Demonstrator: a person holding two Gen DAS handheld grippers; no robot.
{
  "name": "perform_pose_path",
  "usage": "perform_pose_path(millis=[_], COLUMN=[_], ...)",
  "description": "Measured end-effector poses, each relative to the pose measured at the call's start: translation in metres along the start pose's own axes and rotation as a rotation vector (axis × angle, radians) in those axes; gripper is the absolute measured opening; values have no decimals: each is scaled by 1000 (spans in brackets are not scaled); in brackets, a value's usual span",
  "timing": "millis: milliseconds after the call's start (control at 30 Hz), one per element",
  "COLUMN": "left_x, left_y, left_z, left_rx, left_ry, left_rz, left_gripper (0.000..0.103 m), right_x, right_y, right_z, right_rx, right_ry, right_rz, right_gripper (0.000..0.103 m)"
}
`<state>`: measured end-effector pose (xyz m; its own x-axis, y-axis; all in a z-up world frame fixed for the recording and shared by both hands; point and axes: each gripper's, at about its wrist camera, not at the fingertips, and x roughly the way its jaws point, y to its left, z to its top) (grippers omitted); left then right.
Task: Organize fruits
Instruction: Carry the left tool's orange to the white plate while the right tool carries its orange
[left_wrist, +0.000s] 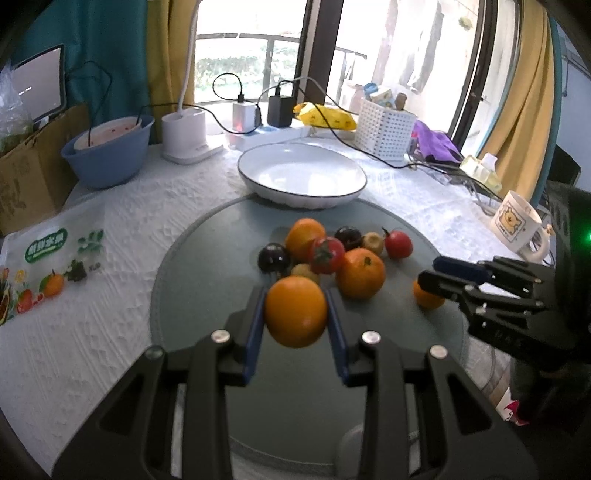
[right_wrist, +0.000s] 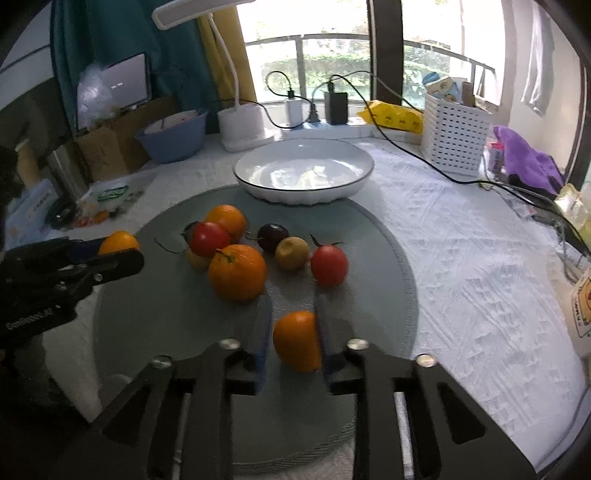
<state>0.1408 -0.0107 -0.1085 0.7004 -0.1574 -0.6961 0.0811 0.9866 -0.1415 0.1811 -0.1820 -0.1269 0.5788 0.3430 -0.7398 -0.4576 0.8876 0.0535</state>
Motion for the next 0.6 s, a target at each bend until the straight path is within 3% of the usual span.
perform_pose_path(millis=[33, 200, 600], left_x=[0, 2, 7], left_y=[0, -2, -3], left_z=[0, 1, 12], left_rx=[1, 4, 19], left_ry=[-1, 2, -4], left_rz=[0, -1, 0], left_gripper=[33, 33, 33], right_x=[1, 14, 13], right_y=[-2, -17, -16], right_z=[-1, -11, 1], right_rx=[4, 41, 51], right_ry=[7, 75, 42], right_rz=[-8, -14, 46], right_gripper=[44, 44, 39])
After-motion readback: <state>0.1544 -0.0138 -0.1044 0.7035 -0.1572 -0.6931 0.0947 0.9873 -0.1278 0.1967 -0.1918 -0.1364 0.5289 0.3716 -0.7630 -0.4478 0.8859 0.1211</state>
